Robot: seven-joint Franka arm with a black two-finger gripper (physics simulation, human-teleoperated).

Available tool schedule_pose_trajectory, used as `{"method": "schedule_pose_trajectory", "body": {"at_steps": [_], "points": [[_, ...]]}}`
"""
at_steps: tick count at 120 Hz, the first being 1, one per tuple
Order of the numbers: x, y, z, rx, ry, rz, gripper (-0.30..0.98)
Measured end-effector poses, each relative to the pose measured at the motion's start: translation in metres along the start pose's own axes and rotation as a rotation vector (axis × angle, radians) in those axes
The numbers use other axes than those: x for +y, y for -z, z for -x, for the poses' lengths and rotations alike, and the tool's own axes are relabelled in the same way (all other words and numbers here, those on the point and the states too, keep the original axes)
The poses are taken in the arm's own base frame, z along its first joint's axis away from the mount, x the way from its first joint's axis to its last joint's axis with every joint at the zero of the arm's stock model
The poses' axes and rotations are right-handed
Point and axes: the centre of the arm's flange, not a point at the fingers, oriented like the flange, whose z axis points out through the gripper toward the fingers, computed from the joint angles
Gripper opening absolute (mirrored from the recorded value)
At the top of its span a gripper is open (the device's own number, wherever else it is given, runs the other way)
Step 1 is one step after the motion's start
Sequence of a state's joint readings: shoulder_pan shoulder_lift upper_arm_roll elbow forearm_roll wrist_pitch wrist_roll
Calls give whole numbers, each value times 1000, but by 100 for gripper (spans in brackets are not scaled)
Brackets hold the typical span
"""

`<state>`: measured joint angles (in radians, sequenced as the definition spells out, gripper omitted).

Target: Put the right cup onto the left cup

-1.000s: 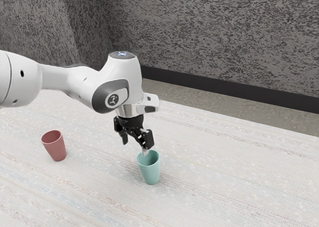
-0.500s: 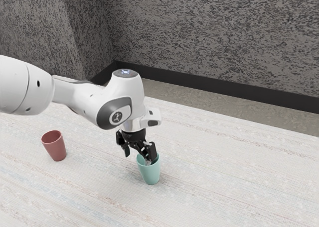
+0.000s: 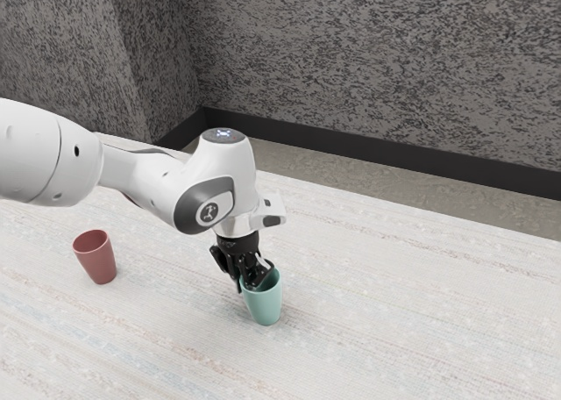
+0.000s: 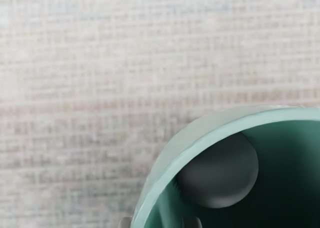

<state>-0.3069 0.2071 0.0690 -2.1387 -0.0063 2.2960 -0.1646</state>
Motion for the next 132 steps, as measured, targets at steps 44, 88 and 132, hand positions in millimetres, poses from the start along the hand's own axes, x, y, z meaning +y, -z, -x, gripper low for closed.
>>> {"method": "schedule_pose_trajectory", "body": {"at_steps": [44, 88, 132], "points": [[-2, 33, -2, 49, 31, 1, -8], [-87, 138, -35, 123, 148, -49, -10], [-204, 141, -22, 73, 252, -71, -10]]}}
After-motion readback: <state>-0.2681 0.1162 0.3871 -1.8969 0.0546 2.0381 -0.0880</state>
